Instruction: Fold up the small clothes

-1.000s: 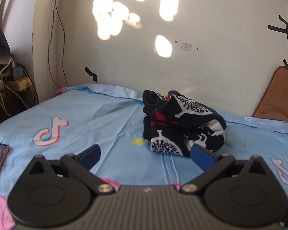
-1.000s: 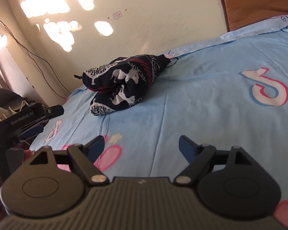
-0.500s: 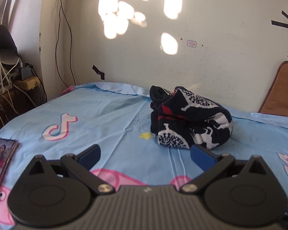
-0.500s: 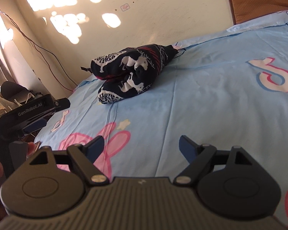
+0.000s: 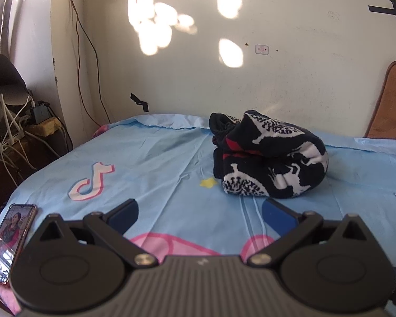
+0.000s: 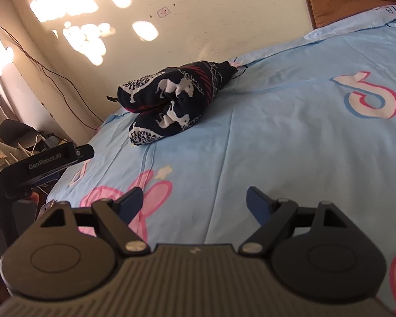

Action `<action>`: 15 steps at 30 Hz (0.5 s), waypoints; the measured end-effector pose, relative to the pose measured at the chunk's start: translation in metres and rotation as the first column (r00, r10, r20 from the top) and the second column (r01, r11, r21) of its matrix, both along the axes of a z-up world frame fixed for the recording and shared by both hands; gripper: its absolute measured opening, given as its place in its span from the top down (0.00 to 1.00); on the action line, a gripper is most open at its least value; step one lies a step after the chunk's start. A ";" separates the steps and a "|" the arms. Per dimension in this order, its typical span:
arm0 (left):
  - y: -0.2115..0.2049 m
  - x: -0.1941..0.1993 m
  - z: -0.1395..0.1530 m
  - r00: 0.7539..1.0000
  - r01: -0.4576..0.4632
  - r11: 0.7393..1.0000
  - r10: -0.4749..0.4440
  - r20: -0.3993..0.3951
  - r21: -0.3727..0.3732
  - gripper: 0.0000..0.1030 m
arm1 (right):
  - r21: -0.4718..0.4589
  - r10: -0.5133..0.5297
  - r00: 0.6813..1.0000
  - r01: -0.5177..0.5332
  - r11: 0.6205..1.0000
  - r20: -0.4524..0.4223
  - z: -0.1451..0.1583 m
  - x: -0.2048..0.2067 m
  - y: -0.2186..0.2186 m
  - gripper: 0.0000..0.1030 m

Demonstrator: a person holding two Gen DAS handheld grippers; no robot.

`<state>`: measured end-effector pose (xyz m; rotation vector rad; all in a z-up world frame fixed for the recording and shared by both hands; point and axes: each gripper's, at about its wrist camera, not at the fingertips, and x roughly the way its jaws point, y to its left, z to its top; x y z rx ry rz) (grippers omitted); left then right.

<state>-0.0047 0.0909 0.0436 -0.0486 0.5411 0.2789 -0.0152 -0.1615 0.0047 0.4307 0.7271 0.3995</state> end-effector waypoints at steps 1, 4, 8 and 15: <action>0.000 0.000 0.000 1.000 0.003 1.000 -0.003 -0.001 -0.003 0.00 | 0.001 0.000 1.000 0.000 1.000 -0.001 0.000 0.000 0.000 0.15; 0.001 -0.001 0.001 1.000 0.002 1.000 -0.002 0.000 -0.007 0.00 | 0.003 -0.002 1.000 0.002 1.000 -0.003 -0.001 0.000 0.000 0.15; 0.005 -0.003 0.002 1.000 -0.009 1.000 0.009 0.001 -0.022 0.00 | 0.004 -0.002 1.000 0.002 1.000 -0.006 -0.002 0.000 0.000 0.15; 0.013 -0.003 0.003 1.000 -0.028 0.999 0.028 -0.001 -0.024 0.00 | 0.004 -0.003 1.000 0.003 1.000 -0.008 -0.004 0.000 0.001 0.15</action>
